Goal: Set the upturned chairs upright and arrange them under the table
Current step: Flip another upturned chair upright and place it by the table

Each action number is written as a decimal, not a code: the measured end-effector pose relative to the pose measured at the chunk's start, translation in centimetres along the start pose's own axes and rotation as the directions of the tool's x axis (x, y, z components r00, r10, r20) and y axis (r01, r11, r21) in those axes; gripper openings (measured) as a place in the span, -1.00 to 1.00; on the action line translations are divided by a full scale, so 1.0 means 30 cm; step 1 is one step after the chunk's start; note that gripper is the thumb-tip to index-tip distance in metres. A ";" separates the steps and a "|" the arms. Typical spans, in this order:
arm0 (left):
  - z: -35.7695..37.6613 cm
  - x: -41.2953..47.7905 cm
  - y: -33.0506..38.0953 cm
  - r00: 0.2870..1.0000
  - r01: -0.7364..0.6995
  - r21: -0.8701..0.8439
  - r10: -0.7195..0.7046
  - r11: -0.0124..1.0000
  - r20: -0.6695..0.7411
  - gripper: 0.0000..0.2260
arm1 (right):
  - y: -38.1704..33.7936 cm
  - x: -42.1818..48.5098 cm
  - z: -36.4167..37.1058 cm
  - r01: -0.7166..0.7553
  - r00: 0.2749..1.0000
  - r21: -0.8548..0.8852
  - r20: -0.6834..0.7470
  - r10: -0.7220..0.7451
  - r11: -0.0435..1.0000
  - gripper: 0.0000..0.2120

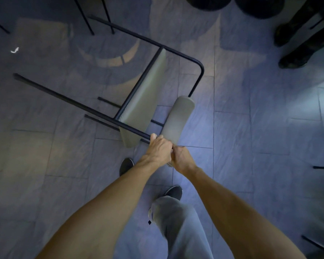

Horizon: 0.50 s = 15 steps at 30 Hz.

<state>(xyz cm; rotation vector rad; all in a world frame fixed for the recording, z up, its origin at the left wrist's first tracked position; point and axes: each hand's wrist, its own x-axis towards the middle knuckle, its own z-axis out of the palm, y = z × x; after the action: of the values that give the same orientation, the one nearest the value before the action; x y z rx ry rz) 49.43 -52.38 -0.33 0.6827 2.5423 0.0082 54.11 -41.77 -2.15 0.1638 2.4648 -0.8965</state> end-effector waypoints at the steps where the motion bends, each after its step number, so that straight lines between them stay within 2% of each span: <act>1: -0.001 -0.012 -0.012 1.000 -0.013 0.001 0.013 1.000 -0.006 -0.88 | -0.015 -0.006 0.009 -0.007 1.000 -0.007 0.004 0.007 1.000 -0.86; 11: -0.143 -0.103 -0.187 0.992 -0.095 -0.045 0.091 0.994 -0.091 -0.91 | -0.258 -0.007 -0.006 -0.060 0.996 -0.164 -0.069 0.049 0.985 -0.75; 15: -0.237 -0.132 -0.302 0.984 -0.129 -0.091 0.117 0.987 -0.133 -0.92 | -0.394 0.013 -0.046 -0.045 0.997 -0.289 -0.080 0.022 0.956 -0.71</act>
<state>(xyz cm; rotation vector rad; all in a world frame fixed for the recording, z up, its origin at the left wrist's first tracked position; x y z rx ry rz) 44.80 -61.30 6.54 0.8224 2.5956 0.2263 49.90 -50.08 5.28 0.1381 2.6223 -0.5118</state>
